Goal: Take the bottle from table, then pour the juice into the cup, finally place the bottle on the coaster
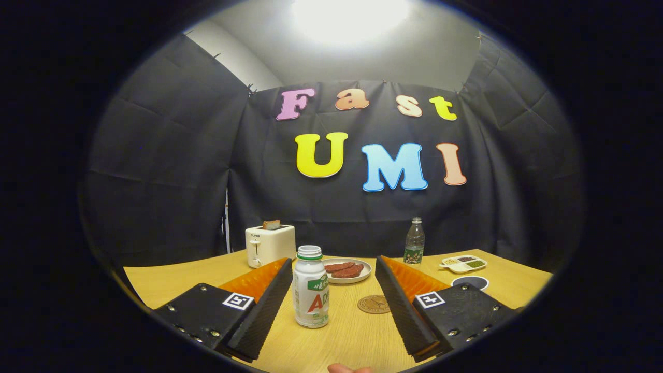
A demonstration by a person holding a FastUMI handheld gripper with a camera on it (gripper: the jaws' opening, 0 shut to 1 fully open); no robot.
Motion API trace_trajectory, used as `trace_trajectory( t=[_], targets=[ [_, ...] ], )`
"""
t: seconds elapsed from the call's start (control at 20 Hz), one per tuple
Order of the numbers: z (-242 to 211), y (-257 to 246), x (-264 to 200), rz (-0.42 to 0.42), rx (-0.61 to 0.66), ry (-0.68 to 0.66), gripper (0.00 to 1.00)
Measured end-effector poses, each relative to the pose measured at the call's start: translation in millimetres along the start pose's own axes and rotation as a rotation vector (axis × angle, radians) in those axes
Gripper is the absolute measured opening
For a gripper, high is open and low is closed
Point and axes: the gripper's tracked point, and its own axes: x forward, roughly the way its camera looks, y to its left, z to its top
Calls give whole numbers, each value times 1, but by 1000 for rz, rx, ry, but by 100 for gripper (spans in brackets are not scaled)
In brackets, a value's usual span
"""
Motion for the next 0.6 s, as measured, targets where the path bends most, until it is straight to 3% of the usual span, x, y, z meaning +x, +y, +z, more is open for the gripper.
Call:
trace_trajectory(
  t=[0.25, 0.35, 0.45, 0.6],
  targets=[
    [-19, 15, -2, -58, 91, 51, 98],
    [-21, 23, 0, -62, 71, 59, 98],
    [-20, 19, 0, -120, 29, 47, 98],
    [-5, 28, 4, -158, -5, -42, 98]
  ],
)
